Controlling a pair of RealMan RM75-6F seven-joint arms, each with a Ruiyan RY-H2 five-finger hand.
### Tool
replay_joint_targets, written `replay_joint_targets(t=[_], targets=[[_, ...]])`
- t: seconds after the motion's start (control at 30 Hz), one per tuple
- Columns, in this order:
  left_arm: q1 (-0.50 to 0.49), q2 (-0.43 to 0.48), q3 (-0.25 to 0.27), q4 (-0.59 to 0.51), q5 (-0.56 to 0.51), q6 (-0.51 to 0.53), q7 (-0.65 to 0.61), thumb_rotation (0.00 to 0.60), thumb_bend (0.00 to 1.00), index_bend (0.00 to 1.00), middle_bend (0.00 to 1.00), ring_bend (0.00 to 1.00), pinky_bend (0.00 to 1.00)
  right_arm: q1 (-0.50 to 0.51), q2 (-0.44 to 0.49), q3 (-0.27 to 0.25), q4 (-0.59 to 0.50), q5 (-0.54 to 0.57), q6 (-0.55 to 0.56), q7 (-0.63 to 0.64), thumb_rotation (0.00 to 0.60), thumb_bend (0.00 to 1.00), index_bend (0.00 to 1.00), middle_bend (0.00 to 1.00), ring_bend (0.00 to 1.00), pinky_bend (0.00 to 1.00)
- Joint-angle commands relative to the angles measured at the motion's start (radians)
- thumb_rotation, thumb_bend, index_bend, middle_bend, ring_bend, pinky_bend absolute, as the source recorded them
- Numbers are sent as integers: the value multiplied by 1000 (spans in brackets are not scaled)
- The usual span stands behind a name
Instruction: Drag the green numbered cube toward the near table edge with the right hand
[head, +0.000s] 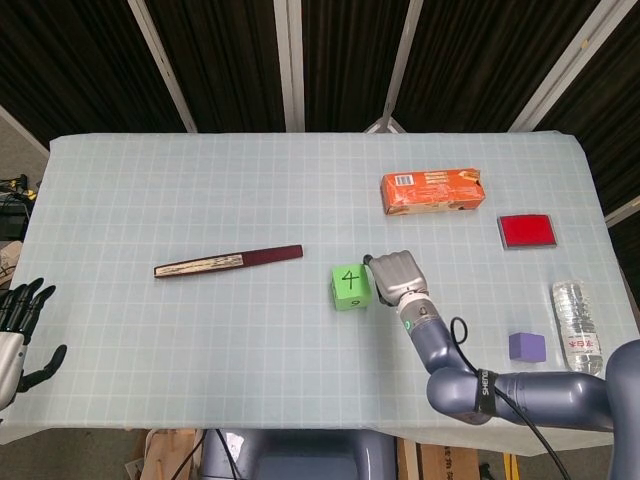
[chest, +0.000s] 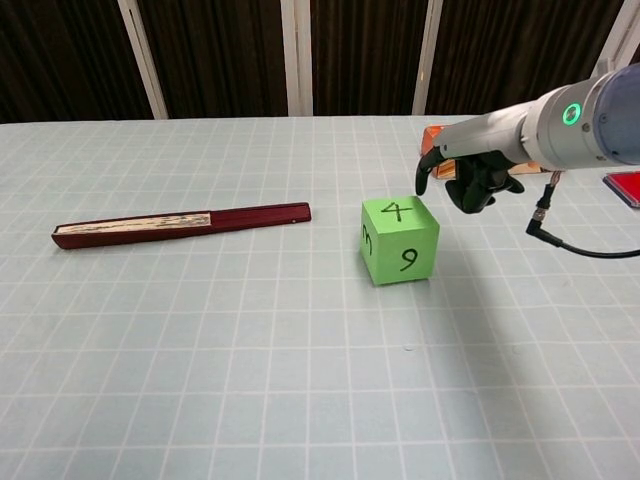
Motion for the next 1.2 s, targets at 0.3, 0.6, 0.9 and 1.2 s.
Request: replay_joint_targets(t=[0.3,0.6,0.9,1.2], targets=[[1,-6,1,-3,1,0,17,600,438,86,0,0,41,30,4,-11,37,41,-24,22,600,830,234,847,863,741],[1,-8,0,-3,-2,0,20,600,438,86,0,0,41,44,-20,-22,61,36,-41,48,600,829,234,847,863,741],[-1,-7,-3,-3,-9,-5,19,600,438,86,0,0,41,61,-40,-34,53,28,-31,56,600,830,234,847,863,741],[0,-5,-4,-3,-12,-3,15,600,438,86,0,0,41,80,-47,-49,66,64,-29,46,600,829,234,847,863,741]])
